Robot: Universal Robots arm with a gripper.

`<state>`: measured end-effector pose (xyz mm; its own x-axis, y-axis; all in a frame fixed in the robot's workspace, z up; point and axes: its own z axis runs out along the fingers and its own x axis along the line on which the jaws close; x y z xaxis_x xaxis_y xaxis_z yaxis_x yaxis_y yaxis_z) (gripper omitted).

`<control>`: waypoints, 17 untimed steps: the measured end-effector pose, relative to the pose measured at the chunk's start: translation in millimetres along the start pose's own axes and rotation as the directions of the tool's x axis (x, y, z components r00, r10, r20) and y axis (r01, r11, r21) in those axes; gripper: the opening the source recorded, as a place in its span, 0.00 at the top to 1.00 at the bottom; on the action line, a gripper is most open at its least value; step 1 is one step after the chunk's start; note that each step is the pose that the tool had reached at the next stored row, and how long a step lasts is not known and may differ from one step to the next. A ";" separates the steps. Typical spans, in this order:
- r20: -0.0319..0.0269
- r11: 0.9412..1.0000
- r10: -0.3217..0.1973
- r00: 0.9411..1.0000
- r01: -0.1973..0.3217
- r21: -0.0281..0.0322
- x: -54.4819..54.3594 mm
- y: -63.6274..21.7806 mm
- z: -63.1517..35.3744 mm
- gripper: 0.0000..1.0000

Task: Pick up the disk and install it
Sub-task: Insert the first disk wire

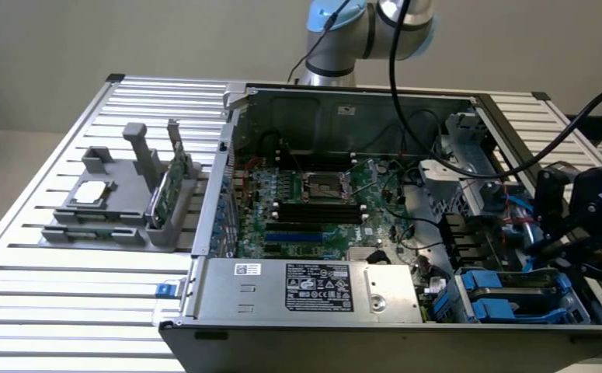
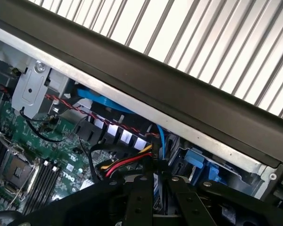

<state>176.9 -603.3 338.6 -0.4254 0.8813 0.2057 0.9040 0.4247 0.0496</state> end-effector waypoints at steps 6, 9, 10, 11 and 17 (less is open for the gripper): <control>-0.024 1.000 0.024 0.999 -0.024 0.013 0.2 -0.2 -0.8 0.83; -0.026 0.999 0.028 0.999 -0.028 0.015 0.8 -0.4 -2.9 0.83; -0.026 0.999 0.029 0.999 -0.028 0.016 0.9 -0.5 -3.4 0.83; -0.026 0.999 0.029 0.999 -0.029 0.018 1.1 -0.6 -3.5 0.83; -0.024 0.999 0.037 0.999 -0.036 0.041 1.7 -1.9 -3.6 0.83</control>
<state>174.7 -603.4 342.3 -0.3904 0.8911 0.2312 0.9161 0.4009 0.0019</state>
